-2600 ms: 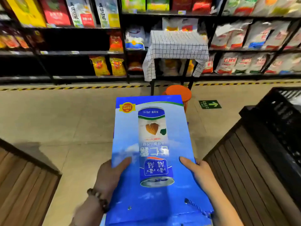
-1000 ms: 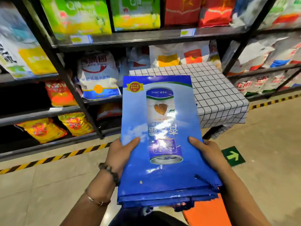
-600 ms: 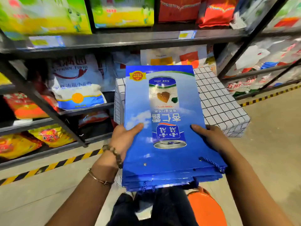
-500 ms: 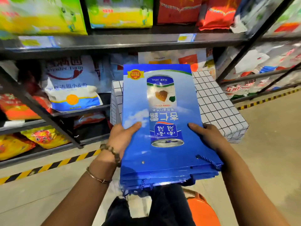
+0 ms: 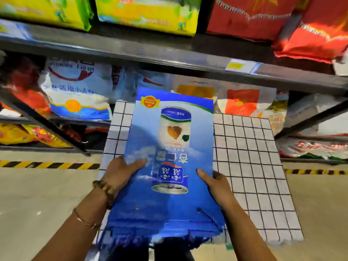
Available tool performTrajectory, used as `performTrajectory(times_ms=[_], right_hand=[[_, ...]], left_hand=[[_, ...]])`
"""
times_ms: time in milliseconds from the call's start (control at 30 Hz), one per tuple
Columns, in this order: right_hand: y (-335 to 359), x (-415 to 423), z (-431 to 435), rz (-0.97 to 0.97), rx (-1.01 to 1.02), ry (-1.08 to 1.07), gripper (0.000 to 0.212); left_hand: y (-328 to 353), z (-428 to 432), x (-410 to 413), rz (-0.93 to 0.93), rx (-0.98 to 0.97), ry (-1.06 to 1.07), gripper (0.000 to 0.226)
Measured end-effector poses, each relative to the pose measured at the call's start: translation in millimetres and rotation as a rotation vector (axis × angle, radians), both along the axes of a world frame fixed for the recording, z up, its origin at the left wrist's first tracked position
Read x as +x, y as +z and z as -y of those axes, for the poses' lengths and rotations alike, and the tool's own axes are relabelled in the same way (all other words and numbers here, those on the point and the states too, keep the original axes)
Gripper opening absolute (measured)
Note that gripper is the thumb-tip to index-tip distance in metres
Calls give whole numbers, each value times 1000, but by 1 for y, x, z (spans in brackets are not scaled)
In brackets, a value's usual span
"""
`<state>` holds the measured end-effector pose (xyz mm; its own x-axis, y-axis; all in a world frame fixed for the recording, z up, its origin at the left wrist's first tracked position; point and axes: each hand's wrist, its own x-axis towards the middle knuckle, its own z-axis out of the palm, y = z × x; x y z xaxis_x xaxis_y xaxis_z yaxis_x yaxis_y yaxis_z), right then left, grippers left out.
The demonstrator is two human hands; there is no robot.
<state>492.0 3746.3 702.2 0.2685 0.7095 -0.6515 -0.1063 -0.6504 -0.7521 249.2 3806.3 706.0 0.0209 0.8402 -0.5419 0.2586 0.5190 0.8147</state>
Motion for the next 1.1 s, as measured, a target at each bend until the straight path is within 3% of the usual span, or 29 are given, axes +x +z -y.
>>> performTrajectory(times_ms=[300, 600, 667, 800, 933, 1100], right_hand=[[-20, 18, -22, -7, -40, 133, 9], [-25, 25, -25, 35, 1, 187, 13], [-26, 28, -23, 60, 9, 218, 19], [-30, 26, -21, 110, 37, 279, 60], [-30, 28, -23, 164, 111, 275, 21], [-32, 31, -18, 206, 204, 259, 24]], left_hand=[[-20, -9, 14, -74, -65, 11, 3], [-42, -4, 6, -119, 168, -94, 3], [-44, -3, 6, -96, 195, -80, 5], [-45, -4, 7, -108, 256, -95, 14], [-49, -6, 2, -233, 303, -134, 26], [-51, -6, -5, -236, 384, -201, 24]])
